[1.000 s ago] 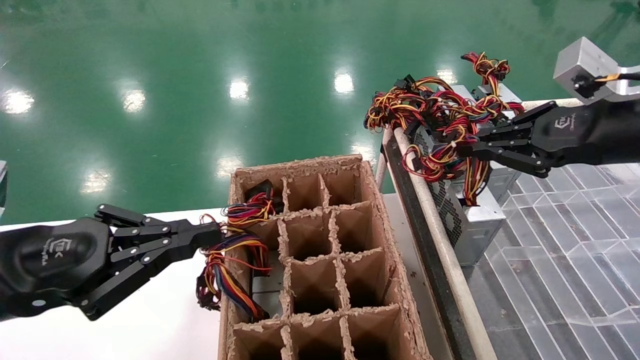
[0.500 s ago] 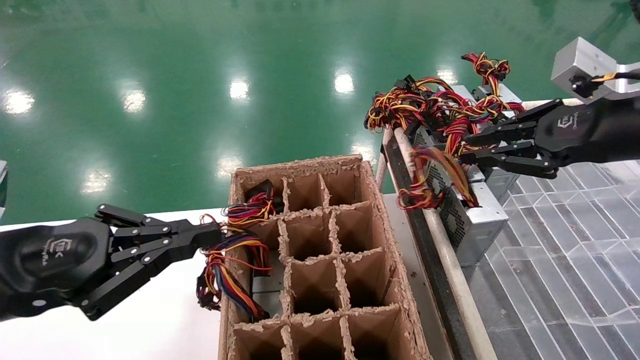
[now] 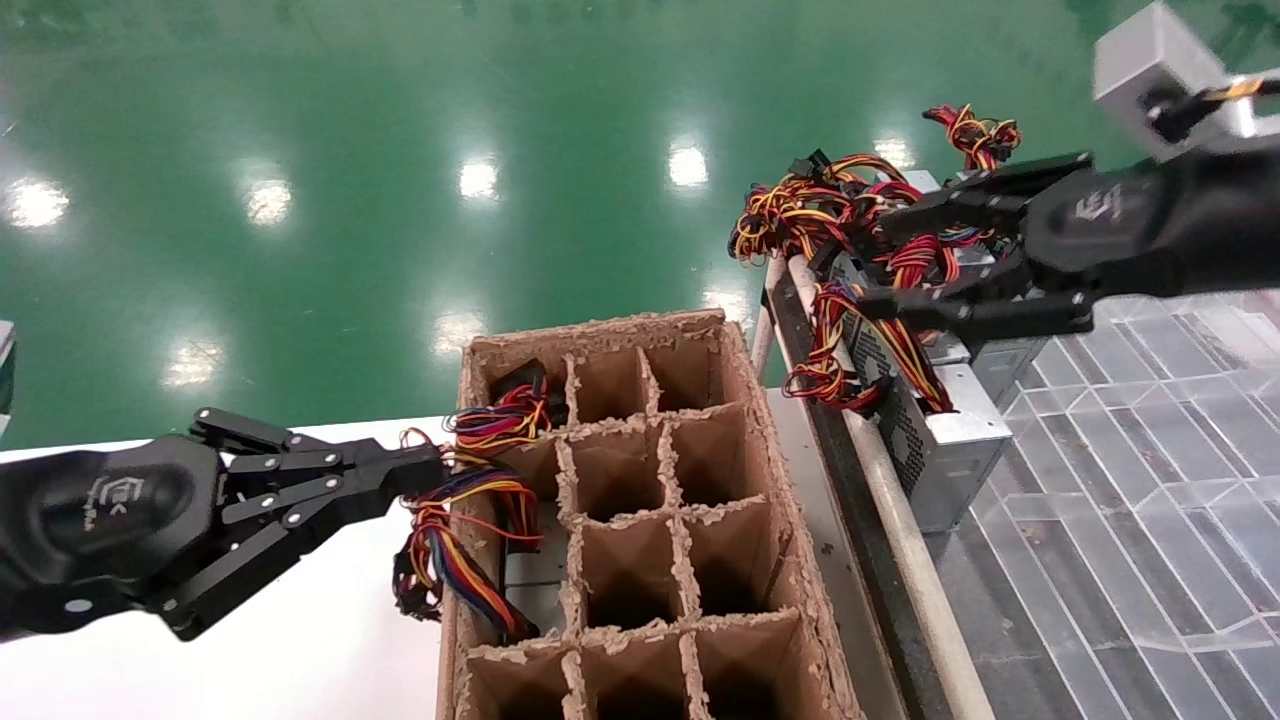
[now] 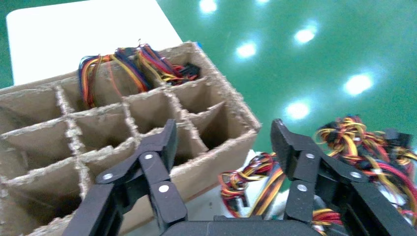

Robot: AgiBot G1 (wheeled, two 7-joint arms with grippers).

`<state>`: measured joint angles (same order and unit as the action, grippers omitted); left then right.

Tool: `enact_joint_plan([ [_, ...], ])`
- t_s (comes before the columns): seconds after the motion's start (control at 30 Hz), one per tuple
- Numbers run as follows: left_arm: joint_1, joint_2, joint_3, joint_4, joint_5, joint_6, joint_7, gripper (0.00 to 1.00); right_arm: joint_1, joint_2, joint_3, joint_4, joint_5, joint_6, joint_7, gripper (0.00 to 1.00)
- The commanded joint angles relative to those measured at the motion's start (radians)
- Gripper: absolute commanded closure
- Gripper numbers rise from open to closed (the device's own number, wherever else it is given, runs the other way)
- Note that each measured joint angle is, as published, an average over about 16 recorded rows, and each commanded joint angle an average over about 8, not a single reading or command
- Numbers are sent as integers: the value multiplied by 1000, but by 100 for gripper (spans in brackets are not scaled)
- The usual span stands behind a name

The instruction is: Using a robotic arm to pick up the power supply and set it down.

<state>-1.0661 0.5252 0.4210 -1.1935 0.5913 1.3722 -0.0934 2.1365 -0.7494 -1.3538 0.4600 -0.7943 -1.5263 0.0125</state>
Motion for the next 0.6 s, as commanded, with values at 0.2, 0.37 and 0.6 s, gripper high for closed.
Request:
enact_joint_plan([
  [0.2,0,0,0,0,0,0,0,100,-91,11,95,69,14,2,12,0],
  [0.37,0,0,0,0,0,0,0,100,-181,23,186,139,18,4,27,0],
  [0.6,0,0,0,0,0,0,0,12,-309,39,314,238,25,8,48,0],
])
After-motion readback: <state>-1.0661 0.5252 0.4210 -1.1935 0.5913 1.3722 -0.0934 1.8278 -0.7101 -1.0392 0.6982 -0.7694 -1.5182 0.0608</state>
